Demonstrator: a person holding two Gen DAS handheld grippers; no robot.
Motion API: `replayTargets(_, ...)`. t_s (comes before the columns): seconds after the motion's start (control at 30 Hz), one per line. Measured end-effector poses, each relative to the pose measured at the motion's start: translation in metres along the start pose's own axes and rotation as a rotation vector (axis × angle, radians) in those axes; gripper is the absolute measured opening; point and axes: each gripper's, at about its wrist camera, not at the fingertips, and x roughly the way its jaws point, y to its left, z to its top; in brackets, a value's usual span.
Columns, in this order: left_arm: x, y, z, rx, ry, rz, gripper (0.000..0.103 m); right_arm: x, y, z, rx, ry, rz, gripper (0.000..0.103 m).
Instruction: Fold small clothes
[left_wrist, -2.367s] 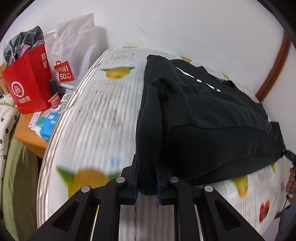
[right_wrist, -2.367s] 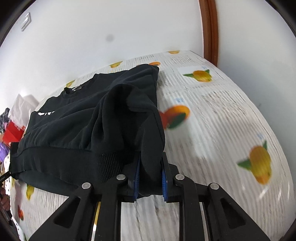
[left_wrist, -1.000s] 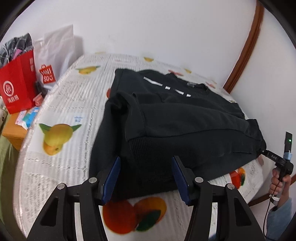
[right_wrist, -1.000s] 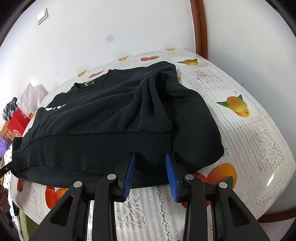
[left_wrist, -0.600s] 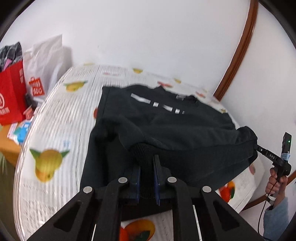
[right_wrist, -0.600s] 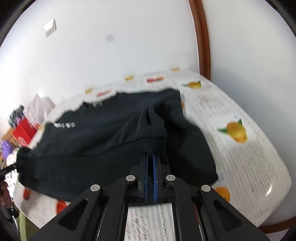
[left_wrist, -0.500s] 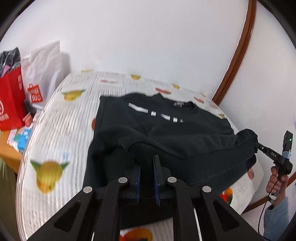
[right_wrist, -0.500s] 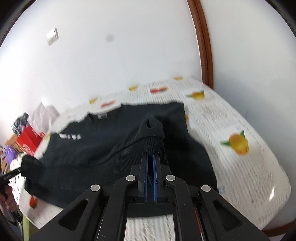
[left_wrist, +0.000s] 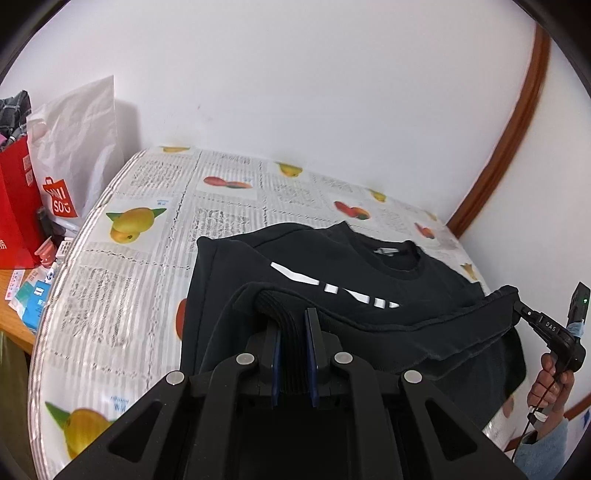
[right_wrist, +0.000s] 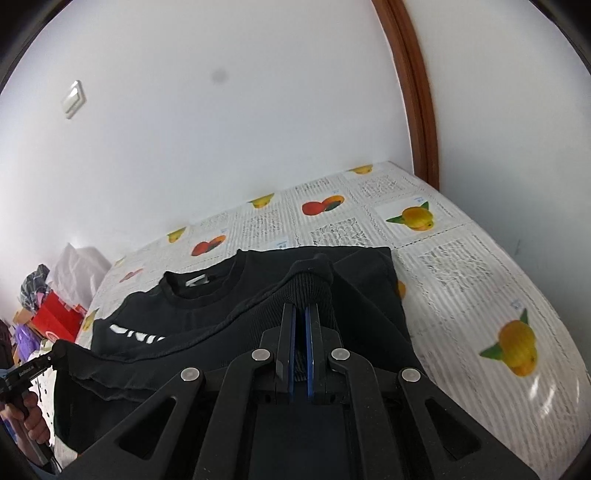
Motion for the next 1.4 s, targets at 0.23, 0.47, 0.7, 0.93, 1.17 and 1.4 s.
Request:
replayTargets(0.23, 0.025, 0.008, 0.011, -0.023, 0.039, 0.011, 0.012, 0.044, -0.001, 0.008, -0.008, 0.048, -0.034, 0.004)
replayTargets(0.47, 0.043, 0.015, 0.021, -0.067, 0.088, -0.006, 0.012, 0.076, -0.009, 0.017, 0.021, 0.084, -0.061, 0.005)
replayTargets(0.7, 0.024, 0.023, 0.031, -0.124, 0.073, -0.127, 0.022, 0.057, -0.009, 0.038, 0.054, 0.027, -0.005, 0.012)
replayTargets(0.93, -0.003, 0.024, 0.028, -0.058, 0.030, -0.085, 0.032, 0.023, 0.003, 0.032, -0.083, 0.031, -0.006, 0.019)
replayTargets(1.17, 0.018, 0.012, 0.012, 0.025, 0.127, -0.025, 0.032, 0.049, 0.012, -0.012, -0.153, 0.193, -0.004, 0.019)
replayTargets(1.4, 0.047, -0.013, 0.020, 0.158, 0.160, 0.109, 0.032, 0.077, 0.029, -0.008, -0.217, 0.206, -0.020, 0.039)
